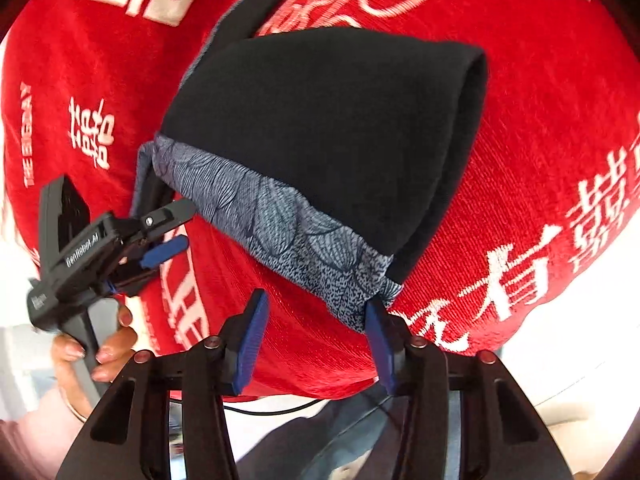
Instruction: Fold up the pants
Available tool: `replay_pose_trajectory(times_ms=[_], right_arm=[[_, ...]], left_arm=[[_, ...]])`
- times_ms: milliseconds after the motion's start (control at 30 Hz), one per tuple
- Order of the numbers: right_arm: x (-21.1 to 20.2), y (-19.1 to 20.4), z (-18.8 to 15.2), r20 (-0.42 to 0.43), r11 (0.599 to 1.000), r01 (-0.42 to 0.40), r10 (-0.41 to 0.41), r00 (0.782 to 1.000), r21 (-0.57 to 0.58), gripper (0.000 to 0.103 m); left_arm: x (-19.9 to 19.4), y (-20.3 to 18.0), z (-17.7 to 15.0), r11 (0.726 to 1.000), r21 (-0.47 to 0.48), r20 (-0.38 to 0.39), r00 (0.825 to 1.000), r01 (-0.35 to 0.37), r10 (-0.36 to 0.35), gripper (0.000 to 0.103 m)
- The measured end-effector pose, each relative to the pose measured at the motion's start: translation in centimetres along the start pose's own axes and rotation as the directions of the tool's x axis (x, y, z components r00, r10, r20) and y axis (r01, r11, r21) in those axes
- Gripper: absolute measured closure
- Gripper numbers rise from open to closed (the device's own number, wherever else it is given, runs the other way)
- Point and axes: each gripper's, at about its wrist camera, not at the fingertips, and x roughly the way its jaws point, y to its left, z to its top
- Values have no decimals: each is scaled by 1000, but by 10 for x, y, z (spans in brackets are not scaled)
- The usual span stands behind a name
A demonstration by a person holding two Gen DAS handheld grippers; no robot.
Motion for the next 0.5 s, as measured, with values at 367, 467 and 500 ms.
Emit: replay_pose_trajectory(times_ms=[367, 467, 500], right_arm=[[8, 5, 12, -75, 997, -45, 40, 996, -58, 100], [7, 11, 16, -99, 997, -64, 61, 993, -30, 100], [2, 15, 18, -97, 996, -86, 83, 992, -28, 100]], left_arm=[[4, -7, 4, 1000, -27, 15, 1000, 11, -10, 24], [6, -18, 8, 996, -1, -18, 996, 87, -87, 74], [6, -20, 9, 994, -6, -31, 993, 111, -112, 75]])
